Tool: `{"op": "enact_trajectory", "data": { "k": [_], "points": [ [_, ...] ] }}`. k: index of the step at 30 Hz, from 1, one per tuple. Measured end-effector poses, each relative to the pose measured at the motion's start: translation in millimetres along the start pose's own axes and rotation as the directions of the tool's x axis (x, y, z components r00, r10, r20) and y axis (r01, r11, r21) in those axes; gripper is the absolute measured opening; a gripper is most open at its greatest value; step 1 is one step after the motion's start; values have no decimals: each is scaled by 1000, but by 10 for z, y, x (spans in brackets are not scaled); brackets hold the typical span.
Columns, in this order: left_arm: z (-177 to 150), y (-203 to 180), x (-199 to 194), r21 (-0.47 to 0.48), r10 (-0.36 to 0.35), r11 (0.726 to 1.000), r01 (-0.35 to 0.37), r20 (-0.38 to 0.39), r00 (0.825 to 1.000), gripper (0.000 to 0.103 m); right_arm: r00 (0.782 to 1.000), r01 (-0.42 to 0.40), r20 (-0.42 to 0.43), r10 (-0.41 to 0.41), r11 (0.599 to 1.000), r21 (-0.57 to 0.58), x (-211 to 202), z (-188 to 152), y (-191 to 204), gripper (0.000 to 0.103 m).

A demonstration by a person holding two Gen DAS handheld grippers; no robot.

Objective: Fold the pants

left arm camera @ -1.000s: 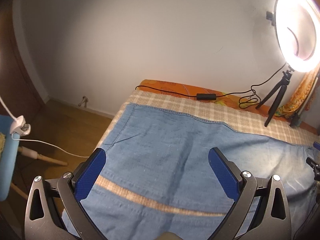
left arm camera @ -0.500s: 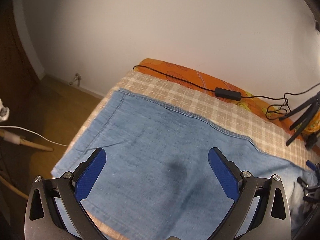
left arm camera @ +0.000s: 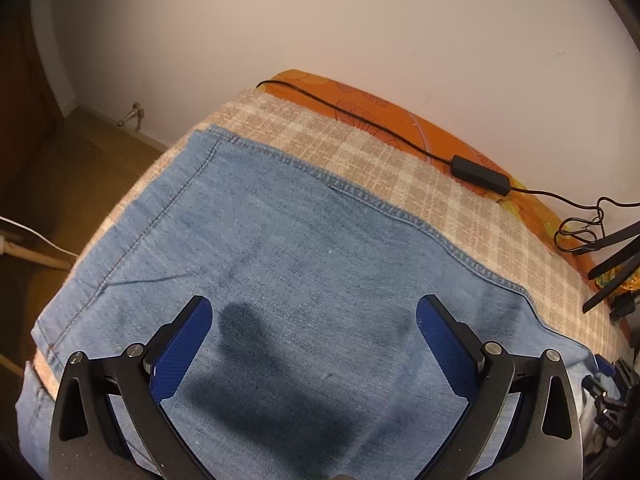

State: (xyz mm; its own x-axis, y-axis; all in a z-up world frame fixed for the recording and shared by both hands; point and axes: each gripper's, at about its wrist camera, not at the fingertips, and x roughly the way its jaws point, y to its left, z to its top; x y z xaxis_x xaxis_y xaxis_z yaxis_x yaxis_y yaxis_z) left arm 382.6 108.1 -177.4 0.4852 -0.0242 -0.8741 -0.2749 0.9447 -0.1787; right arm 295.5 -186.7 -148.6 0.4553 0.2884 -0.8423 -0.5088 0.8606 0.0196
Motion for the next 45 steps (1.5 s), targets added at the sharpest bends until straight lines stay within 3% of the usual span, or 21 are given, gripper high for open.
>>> {"op": "enact_trajectory", "data": {
  "k": [1,6,10,15,21,24,26,28,29,31,34,36,38,40,45],
  "points": [
    [6,16,26,-8,1,1000,-1,-7,1000,101,1000,-3,-1,3,1000,1,-16,-3,15,22],
    [71,108,33,-67,-32,997,31,-15,999,101,999,23,39,-24,1000,20,-249,-24,93,9],
    [214,87,-42,-98,-63,993,62,-3,998,101,992,22,122,-24,1000,18,-665,-77,231,7],
    [366,-86,-35,-114,-79,990,77,-6,997,101,982,41,189,-27,997,-70,-1059,-261,642,6],
    [367,-288,70,-106,-58,993,55,-25,998,101,978,19,206,10,990,-138,-1253,-525,959,5],
    [323,-293,132,-152,-70,986,66,-20,997,101,979,5,204,26,989,-149,-1271,-610,1024,5],
    [306,-275,148,-172,-27,985,25,-5,1000,101,979,2,200,30,987,-159,-1261,-657,1059,5],
    [290,-262,164,-161,27,987,-28,-6,1000,87,981,-2,193,34,987,-161,-1256,-693,1082,5],
    [276,-254,188,-156,50,986,-52,-18,999,71,981,-4,191,35,987,-161,-1251,-708,1088,5],
    [236,-209,188,-155,78,985,-78,-9,997,64,981,-2,190,33,987,-160,-1242,-723,1095,5],
    [206,-110,143,-183,74,981,-71,7,997,48,981,1,191,29,988,-155,-1248,-729,1104,5],
    [174,-58,104,-199,54,979,-49,19,998,24,981,10,195,20,988,-153,-1250,-723,1102,5],
    [139,37,68,-217,6,976,2,37,999,13,980,15,199,15,989,-147,-1260,-723,1105,5],
    [81,177,10,-245,-71,966,86,70,995,10,978,25,206,4,990,-141,-1269,-716,1107,5],
    [-51,323,-238,-228,-118,962,148,139,983,6,975,58,221,-28,990,-132,-1345,-709,1131,4]
  ]
}}
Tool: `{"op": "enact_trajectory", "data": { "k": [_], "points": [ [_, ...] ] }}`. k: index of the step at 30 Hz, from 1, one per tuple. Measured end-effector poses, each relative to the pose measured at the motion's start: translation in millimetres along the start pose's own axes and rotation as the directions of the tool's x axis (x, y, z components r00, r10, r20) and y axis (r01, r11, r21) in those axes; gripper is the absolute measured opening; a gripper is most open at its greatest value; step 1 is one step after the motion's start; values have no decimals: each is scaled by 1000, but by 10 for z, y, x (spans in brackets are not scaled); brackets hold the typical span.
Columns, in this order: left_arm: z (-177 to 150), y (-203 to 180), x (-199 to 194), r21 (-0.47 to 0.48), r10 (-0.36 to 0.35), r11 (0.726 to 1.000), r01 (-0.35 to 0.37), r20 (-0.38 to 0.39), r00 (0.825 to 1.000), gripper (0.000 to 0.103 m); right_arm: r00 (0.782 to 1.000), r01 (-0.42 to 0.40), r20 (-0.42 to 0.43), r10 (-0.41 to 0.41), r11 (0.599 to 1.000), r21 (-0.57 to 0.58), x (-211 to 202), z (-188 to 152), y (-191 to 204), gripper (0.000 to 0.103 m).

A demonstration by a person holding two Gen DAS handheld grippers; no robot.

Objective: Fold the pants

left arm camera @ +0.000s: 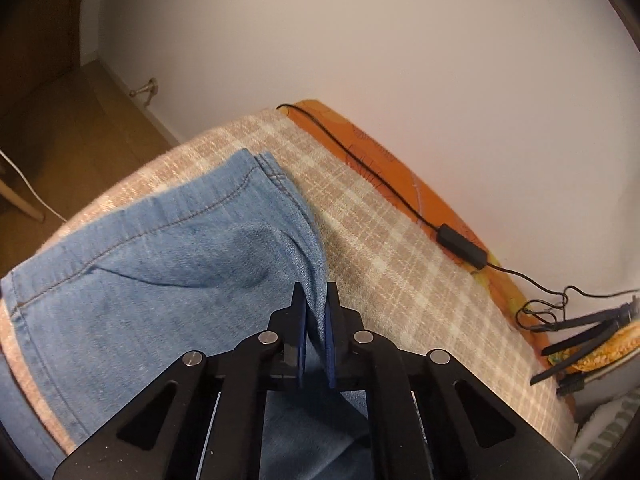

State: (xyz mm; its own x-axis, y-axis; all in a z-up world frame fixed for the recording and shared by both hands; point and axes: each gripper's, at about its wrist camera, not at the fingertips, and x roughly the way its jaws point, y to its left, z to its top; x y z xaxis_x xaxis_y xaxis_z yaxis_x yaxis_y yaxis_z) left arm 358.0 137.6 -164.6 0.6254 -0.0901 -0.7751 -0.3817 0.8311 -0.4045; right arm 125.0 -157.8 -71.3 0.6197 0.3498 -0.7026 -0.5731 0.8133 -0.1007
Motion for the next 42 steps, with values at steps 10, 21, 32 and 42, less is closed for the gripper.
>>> {"op": "enact_trajectory", "data": {
  "k": [10,21,32,42],
  "points": [
    [-67,212,-937,59,-73,996,65,137,988,5,999,35,36,-34,999,-28,-523,-2,238,4],
    [-679,893,-1947,-10,-86,996,91,235,968,5,999,-19,42,22,997,-72,-1022,-249,724,3],
    [-1396,1664,-2141,-140,-85,983,117,213,973,5,997,-74,-47,67,985,-158,-1180,-644,1357,3],
    [-1602,2040,-2071,-207,-169,957,204,176,970,24,992,-69,-119,50,986,-155,-1071,-963,1544,3]
  ]
}}
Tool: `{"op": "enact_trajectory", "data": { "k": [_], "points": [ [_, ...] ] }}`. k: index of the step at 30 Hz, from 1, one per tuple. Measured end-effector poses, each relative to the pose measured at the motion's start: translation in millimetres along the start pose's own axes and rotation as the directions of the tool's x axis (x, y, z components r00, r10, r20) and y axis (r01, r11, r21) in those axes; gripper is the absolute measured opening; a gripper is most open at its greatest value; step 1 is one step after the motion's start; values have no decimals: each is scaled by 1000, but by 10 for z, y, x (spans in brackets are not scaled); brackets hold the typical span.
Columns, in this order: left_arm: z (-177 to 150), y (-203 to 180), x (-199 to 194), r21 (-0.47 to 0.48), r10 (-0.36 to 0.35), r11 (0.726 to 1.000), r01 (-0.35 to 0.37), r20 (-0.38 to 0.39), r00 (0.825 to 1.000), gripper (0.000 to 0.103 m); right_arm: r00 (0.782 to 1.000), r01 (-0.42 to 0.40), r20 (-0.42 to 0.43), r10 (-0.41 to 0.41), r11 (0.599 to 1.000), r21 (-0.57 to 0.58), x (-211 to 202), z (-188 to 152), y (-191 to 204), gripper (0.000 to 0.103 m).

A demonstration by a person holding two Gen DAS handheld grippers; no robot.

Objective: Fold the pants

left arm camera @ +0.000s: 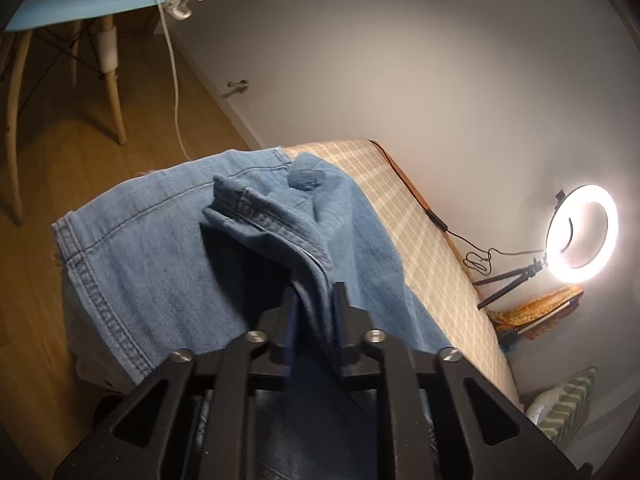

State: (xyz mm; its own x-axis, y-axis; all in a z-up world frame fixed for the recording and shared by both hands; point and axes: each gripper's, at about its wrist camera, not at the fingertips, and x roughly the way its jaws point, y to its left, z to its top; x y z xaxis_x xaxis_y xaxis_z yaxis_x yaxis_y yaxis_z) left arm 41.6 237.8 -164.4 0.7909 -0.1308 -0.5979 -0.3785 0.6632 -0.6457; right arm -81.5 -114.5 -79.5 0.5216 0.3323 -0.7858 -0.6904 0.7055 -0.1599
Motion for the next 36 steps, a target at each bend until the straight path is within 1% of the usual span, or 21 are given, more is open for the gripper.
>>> {"op": "enact_trajectory", "data": {
  "k": [2,3,4,6,8,10,12,13,15,16,17,18,19,21,24,27,28,29,32,34,36],
  "points": [
    [28,55,0,-25,-4,1000,5,14,1000,32,1000,7,-4,-7,1000,4,7,-47,7,3],
    [36,68,5,-32,-3,999,3,13,1000,38,1000,10,-6,-10,1000,6,12,-63,14,3],
    [56,102,14,-57,0,998,0,8,1000,40,1000,12,-8,-12,1000,8,12,-87,18,3],
    [55,179,-1,-89,-17,996,18,13,1000,43,1000,17,-11,-16,1000,15,11,-124,24,3],
    [81,260,33,-123,-12,992,11,-7,1000,46,1000,10,-20,-9,999,35,30,-174,26,3],
    [138,304,110,-147,-15,989,10,-31,999,46,999,2,-49,-1,999,38,76,-247,44,3],
    [156,350,151,-150,3,989,-9,-40,999,46,997,-3,-79,6,999,34,124,-299,71,3],
    [173,370,182,-155,15,988,-21,-44,999,46,995,-9,-94,12,999,33,145,-315,76,3],
    [206,416,211,-164,23,986,-30,-45,999,39,993,-31,-111,35,999,29,154,-303,76,4],
    [209,427,205,-166,24,986,-30,-39,999,33,993,-45,-112,47,999,29,134,-262,66,6],
    [212,435,195,-163,24,986,-30,-35,999,22,993,-48,-105,51,998,36,111,-239,64,9],
    [221,439,184,-154,24,988,-28,-32,999,12,993,-60,-96,65,997,53,81,-172,26,13],
    [231,440,163,-141,18,990,-21,-25,1000,9,993,-75,-91,81,995,68,66,-117,-4,23],
    [240,450,112,-127,15,992,-17,-18,1000,7,988,-135,-62,141,986,102,35,42,-74,33],
    [227,484,53,-129,10,992,-13,-24,1000,6,983,-185,1,185,978,96,29,380,-114,33],
    [225,530,55,-145,10,989,-14,-29,1000,6,969,-245,47,241,967,77,135,796,-147,41],
    [219,538,38,-162,9,987,-13,-24,1000,6,965,-259,59,255,964,65,203,959,-149,41],
    [215,524,12,-160,10,987,-12,-18,1000,6,963,-266,65,263,962,52,272,1087,-142,41],
    [221,472,-43,-127,10,992,-10,-2,1000,5,950,-308,71,305,951,29,588,1511,-107,42],
    [234,420,-28,-98,-1,995,0,-10,1000,5,932,-360,66,357,932,41,877,1817,-81,49],
    [242,406,3,-88,-4,996,2,-25,1000,5,921,-387,62,384,921,49,1128,2035,-66,54]
  ]
}}
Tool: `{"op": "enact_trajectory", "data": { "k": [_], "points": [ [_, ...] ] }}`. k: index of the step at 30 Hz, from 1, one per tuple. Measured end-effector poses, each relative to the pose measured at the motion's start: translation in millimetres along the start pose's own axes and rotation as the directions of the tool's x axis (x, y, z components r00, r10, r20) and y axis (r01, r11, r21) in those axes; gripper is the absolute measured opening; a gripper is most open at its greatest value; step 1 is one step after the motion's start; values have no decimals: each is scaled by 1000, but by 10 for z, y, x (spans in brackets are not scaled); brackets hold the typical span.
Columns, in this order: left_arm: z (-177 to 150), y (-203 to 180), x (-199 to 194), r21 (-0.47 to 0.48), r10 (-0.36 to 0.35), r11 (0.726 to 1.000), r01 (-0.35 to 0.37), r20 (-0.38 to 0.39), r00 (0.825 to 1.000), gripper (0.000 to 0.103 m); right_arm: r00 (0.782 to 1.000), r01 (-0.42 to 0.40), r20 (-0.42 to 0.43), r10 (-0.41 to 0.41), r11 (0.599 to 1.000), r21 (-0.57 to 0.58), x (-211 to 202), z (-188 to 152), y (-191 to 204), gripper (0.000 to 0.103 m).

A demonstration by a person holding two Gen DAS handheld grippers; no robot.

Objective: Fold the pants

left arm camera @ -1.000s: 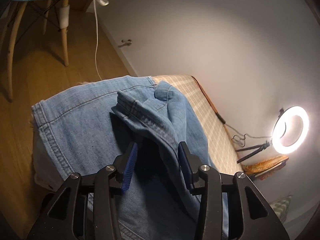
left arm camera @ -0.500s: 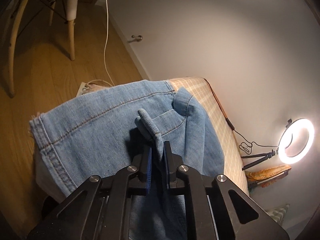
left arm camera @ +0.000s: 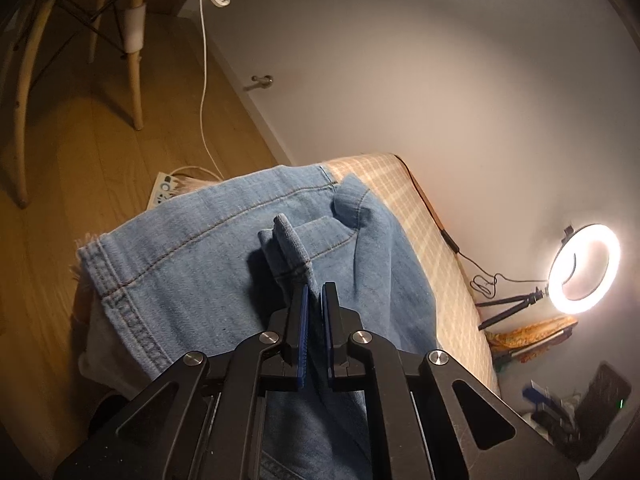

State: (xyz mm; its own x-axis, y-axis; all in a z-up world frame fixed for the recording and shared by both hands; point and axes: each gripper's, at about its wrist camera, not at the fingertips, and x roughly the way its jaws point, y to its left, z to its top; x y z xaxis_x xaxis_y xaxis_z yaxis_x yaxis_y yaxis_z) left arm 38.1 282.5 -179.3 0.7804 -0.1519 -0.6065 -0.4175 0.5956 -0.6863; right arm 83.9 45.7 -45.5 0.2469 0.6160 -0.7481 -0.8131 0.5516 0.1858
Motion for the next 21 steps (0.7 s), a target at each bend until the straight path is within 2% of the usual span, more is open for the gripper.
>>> {"op": "enact_trajectory", "data": {
  "k": [2,3,4,6,8,12,14,17,21],
  "points": [
    [13,63,29,-33,6,999,-6,-6,1000,9,1000,-13,-14,13,1000,2,309,224,-47,54],
    [25,108,57,-55,19,998,-20,-16,1000,20,1000,-17,-22,17,1000,4,467,348,-62,54],
    [34,148,80,-77,29,997,-31,-26,999,26,999,-24,-31,24,1000,4,617,457,-77,54],
    [45,236,135,-125,13,992,-18,-38,999,31,997,-55,-51,55,998,8,910,657,-105,56],
    [43,272,187,-144,5,990,-12,-44,999,31,996,-66,-62,67,998,18,1129,825,-145,56],
    [22,188,214,-86,19,996,-22,-36,999,31,989,-109,-90,114,992,61,1605,1109,-235,57],
    [15,179,223,-75,18,997,-20,-35,999,28,986,-121,-102,129,989,80,1832,1217,-260,57],
    [20,232,223,-98,-3,995,0,-35,999,9,977,-160,-122,174,980,114,2124,1344,-278,57],
    [11,283,213,-91,-20,996,17,-34,999,9,965,-198,-144,219,970,144,2400,1442,-294,57]
  ]
}}
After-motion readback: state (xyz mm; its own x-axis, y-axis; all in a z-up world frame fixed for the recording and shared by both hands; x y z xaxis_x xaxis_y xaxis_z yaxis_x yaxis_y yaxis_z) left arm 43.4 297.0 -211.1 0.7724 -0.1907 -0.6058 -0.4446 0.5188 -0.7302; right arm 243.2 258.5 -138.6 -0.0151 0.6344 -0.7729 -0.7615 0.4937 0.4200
